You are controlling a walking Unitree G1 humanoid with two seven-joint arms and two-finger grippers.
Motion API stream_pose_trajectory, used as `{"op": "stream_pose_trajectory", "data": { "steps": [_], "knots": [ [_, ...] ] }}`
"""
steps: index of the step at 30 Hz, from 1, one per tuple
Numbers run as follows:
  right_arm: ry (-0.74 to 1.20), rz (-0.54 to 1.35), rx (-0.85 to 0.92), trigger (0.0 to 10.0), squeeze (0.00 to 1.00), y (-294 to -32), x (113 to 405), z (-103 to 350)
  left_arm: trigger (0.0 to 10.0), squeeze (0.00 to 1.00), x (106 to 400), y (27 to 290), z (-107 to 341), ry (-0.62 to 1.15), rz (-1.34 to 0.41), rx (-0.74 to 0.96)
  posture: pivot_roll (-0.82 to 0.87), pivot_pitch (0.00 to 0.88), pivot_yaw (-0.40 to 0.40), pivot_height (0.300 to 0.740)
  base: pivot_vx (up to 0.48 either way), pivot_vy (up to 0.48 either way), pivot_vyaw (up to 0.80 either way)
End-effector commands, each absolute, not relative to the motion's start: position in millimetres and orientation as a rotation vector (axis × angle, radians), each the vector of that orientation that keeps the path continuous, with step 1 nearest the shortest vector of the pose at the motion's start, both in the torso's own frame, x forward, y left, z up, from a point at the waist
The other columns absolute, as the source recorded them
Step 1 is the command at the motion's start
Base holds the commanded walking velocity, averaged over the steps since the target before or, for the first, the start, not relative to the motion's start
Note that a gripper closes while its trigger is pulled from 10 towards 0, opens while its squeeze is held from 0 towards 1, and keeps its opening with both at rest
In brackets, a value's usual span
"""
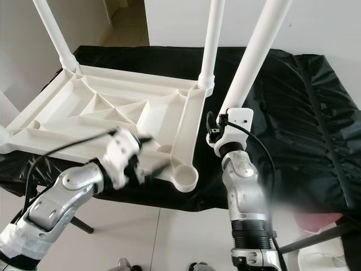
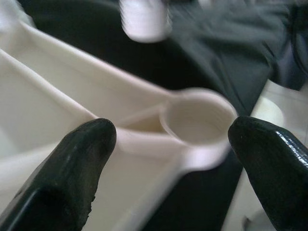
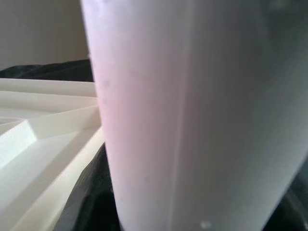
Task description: Building children table
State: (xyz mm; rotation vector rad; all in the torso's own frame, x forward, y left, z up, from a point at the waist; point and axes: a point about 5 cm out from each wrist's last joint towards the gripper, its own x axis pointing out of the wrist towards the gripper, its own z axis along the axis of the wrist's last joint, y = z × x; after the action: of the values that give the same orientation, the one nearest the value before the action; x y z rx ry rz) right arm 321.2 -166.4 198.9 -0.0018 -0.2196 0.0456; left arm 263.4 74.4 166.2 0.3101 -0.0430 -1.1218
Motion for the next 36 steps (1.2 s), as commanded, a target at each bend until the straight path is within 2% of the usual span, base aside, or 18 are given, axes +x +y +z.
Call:
{"op": "stream_pose_trajectory", "data": {
  "steps": [1,14,23,28,32,33,36],
  "knots": [
    [-0.234,0.048,0.000,10.0,0.00,-168,319,200,10.0,0.00,262,78,158,-0.019,-1.138,0.365,0.00,0.120,0.032,0.740,0.000,0.000,0.00],
    [-0.229,0.045,-0.009,10.0,0.00,-169,317,200,10.0,0.00,269,78,141,0.024,-1.120,0.418,-0.02,0.124,0.037,0.740,0.000,0.000,0.00],
    [-0.239,0.051,-0.010,10.0,0.00,-167,318,203,10.0,0.00,285,71,134,0.030,-1.058,0.484,-0.03,0.115,0.041,0.740,0.000,0.000,0.00],
    [-0.248,0.050,-0.015,10.0,0.00,-167,318,204,10.0,0.00,290,55,135,0.018,-1.054,0.449,-0.04,0.110,0.046,0.740,0.000,0.000,0.00],
    [-0.249,0.050,-0.014,10.0,0.00,-167,318,204,10.0,0.00,290,53,134,0.016,-1.054,0.447,-0.04,0.108,0.046,0.740,0.000,0.000,0.00],
    [-0.251,0.046,-0.017,10.0,0.00,-167,317,204,10.0,0.00,292,42,135,0.009,-1.048,0.415,-0.04,0.107,0.049,0.740,0.000,0.000,0.00],
    [-0.253,0.042,-0.014,10.0,0.00,-167,316,204,10.0,0.00,294,32,136,-0.001,-1.039,0.390,-0.04,0.105,0.050,0.740,0.000,0.000,0.00]
  ]
}}
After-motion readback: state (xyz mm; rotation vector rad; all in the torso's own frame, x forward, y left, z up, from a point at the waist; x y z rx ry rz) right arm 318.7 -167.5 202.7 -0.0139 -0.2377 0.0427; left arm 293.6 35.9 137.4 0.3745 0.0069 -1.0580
